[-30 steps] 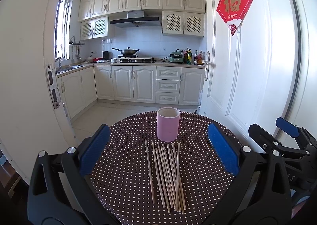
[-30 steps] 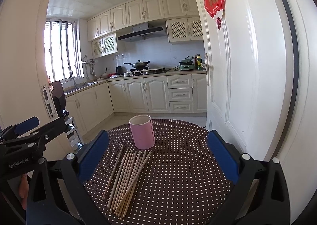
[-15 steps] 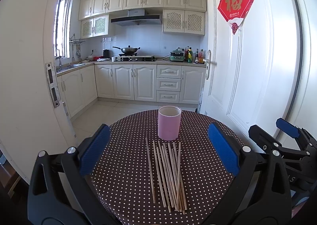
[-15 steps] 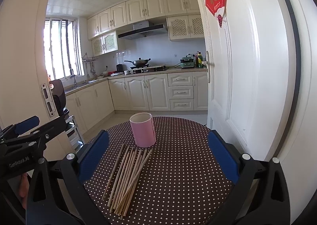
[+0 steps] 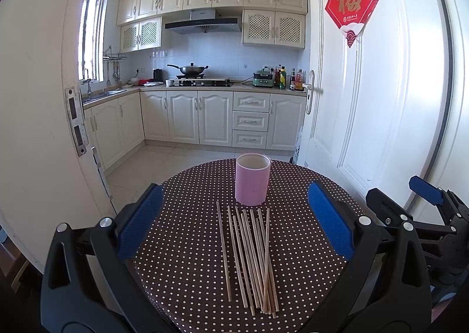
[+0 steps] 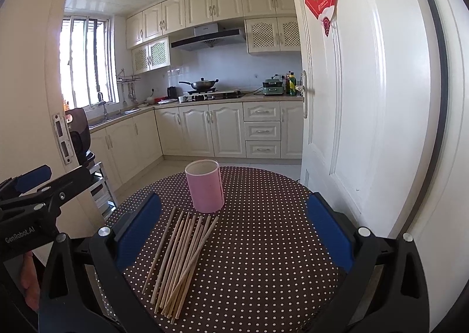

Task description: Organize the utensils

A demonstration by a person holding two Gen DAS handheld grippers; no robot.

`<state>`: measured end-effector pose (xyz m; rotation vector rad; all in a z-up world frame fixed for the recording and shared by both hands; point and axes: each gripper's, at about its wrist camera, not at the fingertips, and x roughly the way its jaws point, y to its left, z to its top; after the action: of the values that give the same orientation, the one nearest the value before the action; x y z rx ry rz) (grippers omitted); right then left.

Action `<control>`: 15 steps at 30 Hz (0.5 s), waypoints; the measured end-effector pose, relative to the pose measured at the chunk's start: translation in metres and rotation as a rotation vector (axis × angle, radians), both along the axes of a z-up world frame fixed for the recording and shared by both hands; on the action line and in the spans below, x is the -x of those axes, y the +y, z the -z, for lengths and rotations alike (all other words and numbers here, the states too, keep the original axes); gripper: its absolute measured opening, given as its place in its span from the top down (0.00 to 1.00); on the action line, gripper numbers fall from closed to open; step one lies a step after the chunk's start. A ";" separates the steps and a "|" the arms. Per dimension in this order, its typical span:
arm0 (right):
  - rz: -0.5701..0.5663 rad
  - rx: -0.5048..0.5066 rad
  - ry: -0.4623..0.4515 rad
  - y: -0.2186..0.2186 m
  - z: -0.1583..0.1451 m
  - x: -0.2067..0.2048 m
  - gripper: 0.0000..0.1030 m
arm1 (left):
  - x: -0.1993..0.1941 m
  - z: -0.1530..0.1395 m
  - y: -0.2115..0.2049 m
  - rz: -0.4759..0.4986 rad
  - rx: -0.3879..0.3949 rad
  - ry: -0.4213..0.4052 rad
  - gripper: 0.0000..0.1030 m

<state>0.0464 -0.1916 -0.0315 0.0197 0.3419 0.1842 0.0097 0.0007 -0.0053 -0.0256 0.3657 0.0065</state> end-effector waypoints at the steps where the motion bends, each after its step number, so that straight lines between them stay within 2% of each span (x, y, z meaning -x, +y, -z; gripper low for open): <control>1: 0.002 0.007 0.005 0.001 0.001 -0.001 0.07 | -0.001 0.001 0.000 -0.001 0.000 0.003 0.06; 15: -0.026 0.035 0.103 0.016 0.017 -0.021 0.07 | -0.019 0.015 0.009 -0.026 0.006 0.075 0.06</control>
<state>0.0679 -0.1756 -0.0488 -0.0102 0.4484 0.2036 0.0282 0.0093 -0.0206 -0.0363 0.4404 0.0317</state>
